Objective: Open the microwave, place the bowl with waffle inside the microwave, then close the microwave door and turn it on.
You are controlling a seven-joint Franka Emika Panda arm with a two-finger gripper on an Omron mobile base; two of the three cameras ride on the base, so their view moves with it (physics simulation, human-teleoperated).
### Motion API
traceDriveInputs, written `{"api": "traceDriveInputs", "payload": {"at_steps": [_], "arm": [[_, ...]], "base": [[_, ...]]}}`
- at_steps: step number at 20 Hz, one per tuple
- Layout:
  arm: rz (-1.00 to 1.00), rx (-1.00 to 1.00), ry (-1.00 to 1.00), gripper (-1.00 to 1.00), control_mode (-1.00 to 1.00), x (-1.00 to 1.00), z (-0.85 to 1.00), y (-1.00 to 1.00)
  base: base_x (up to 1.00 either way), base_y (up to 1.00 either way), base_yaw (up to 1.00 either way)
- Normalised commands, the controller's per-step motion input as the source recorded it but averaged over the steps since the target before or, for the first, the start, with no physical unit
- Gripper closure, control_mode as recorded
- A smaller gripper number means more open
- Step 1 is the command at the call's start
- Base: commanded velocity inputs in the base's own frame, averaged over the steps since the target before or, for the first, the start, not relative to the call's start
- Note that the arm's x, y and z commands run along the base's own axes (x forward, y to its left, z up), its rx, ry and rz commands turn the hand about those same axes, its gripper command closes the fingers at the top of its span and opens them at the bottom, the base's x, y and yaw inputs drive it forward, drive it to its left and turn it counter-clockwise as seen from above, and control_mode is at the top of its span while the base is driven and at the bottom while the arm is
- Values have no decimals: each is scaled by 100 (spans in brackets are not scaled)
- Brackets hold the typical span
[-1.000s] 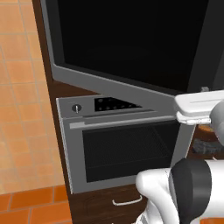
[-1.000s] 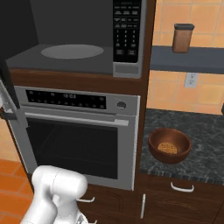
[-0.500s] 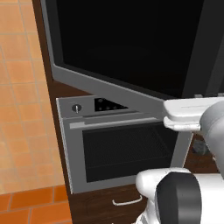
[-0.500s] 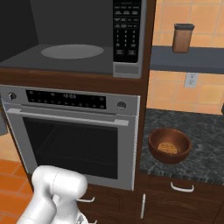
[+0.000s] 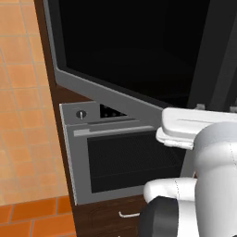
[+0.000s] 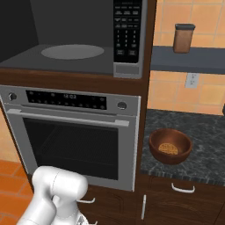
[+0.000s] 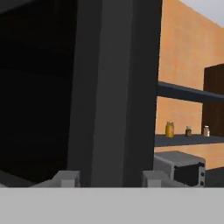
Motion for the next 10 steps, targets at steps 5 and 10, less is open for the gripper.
{"api": "traceDriveInputs", "payload": {"at_steps": [5,10], "arm": [[0,9,-2,-100,-100,-17,-10,-4],[1,1,1,-100,-100,-45,0,2]], "base": [[0,0,0],[0,0,0]]}}
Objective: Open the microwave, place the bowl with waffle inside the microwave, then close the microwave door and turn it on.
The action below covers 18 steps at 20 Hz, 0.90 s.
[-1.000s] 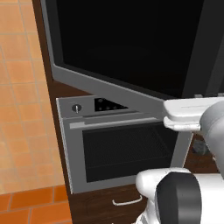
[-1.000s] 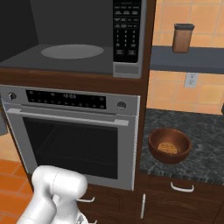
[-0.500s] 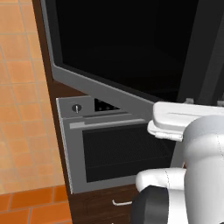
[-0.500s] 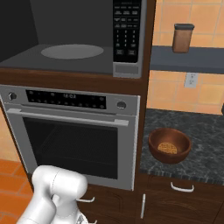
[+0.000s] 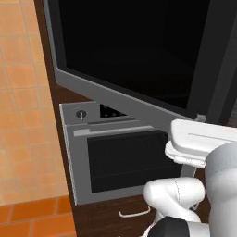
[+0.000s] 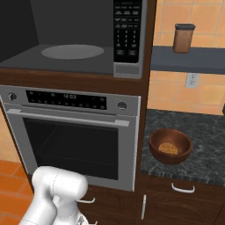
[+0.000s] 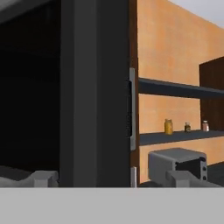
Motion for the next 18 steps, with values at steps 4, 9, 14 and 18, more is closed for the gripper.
{"api": "traceDriveInputs", "payload": {"at_steps": [4,9,14,18], "arm": [[9,5,1,-100,-100,-60,-1,-13],[26,23,0,-100,-100,-51,-15,-76],[52,29,14,-100,-100,8,-21,-57],[45,56,38,-100,-100,59,-8,-26]], "base": [[0,0,0],[0,0,0],[0,0,0],[0,0,0]]}}
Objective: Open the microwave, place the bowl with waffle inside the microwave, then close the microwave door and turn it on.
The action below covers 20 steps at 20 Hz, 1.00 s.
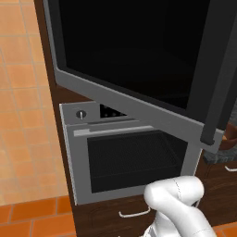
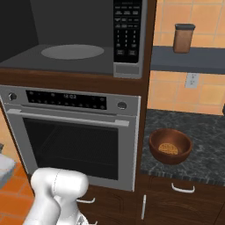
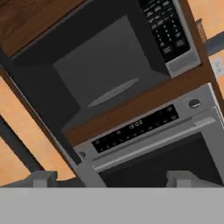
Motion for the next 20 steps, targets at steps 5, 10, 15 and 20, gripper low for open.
{"api": "traceDriveInputs", "payload": {"at_steps": [5,10,15,20], "arm": [[45,63,44,-100,-100,75,-10,-6],[31,72,14,-100,-100,78,-3,-22],[15,15,13,-100,-100,56,-16,44],[28,4,24,-100,-100,37,-20,51]], "base": [[0,0,0],[0,0,0],[0,0,0],[0,0,0]]}}
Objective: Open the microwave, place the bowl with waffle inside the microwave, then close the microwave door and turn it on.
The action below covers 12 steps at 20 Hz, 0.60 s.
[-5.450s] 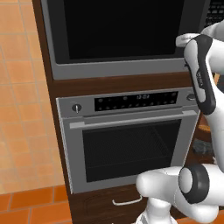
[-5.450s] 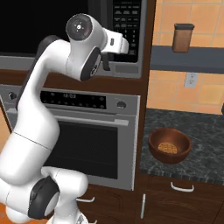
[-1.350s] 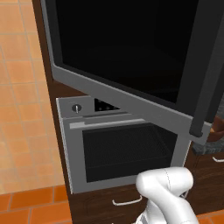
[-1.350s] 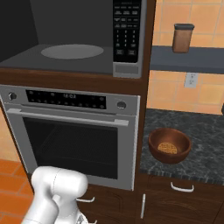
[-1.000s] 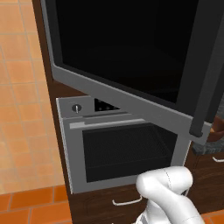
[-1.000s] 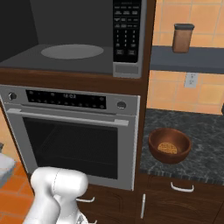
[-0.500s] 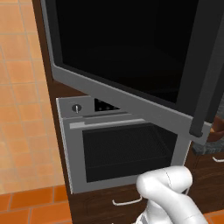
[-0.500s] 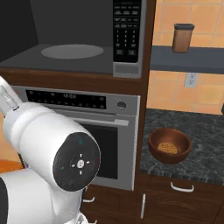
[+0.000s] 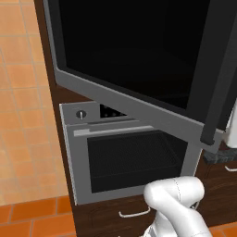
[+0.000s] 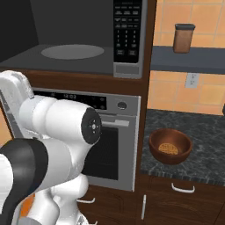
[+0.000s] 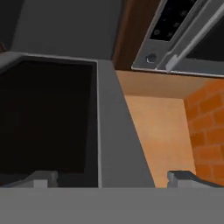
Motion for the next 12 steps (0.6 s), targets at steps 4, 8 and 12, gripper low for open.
{"api": "traceDriveInputs", "payload": {"at_steps": [4,8,12], "arm": [[35,10,30,-100,-100,16,-1,32],[27,4,16,-100,-100,0,-16,88],[14,3,0,-100,-100,0,-26,100]], "base": [[0,0,0],[0,0,0],[0,0,0]]}}
